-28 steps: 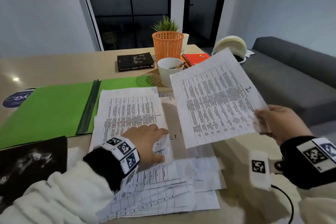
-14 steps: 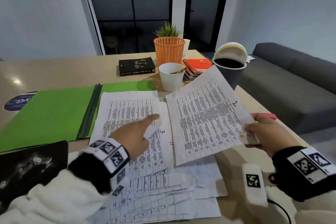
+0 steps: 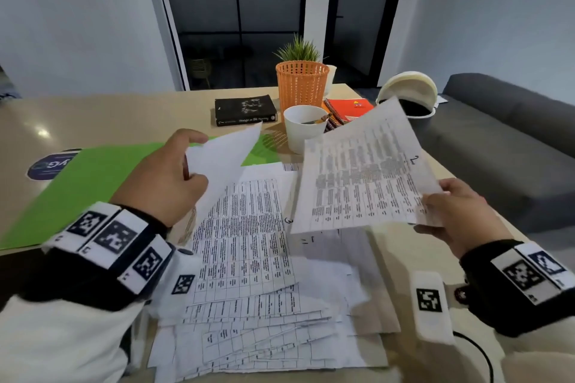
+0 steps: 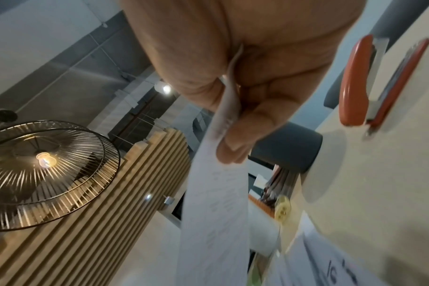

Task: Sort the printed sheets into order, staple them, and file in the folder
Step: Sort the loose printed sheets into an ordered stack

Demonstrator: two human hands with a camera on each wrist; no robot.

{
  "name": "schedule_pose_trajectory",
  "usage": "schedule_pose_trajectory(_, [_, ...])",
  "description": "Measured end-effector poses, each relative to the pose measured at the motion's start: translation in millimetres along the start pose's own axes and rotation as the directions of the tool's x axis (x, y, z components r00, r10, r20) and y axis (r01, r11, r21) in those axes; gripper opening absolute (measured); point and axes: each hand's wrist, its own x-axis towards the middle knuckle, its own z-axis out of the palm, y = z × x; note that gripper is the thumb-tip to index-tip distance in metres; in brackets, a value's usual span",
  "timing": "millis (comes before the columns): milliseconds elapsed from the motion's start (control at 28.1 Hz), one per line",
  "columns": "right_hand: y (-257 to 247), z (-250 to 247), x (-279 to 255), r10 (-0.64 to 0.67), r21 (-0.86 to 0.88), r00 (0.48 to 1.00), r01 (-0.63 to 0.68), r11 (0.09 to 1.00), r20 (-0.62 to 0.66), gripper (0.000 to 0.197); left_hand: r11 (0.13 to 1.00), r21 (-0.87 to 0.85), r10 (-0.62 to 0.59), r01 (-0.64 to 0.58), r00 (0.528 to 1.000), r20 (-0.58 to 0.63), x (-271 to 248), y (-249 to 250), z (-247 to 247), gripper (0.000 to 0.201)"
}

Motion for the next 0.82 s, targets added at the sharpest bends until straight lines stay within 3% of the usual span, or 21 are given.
schedule_pose_trajectory(214, [3.3, 35.1, -11.5, 0.1, -0.083, 0.969, -0.083, 0.993, 0.228, 0.017, 0.999, 0.005, 0.046, -0.046, 0.999, -0.02, -8.5, 1.6, -1.6, 0.045])
schedule_pose_trajectory(392, [10.7, 75.6, -16.2, 0.186, -0.207, 0.909, -0.113, 0.972, 0.372, 0.015, 0.996, 0.033, 0.083, -0.086, 0.995, 0.059, -16.2, 7.7, -2.1, 0.032])
schedule_pose_trajectory(606, [12.6, 100.0, -22.7, 0.239, -0.443, 0.833, 0.009, 0.896, 0.499, 0.01, 0.973, 0.122, 0.164, -0.198, 0.957, 0.241, -24.4, 11.8, 18.4, 0.031])
schedule_pose_trajectory(819, [18.3, 101.3, -29.1, 0.31, -0.598, 0.717, 0.182, 0.781, 0.624, 0.017, 0.903, 0.187, 0.277, -0.387, 0.857, 0.436, -41.2, 24.4, 52.6, 0.032])
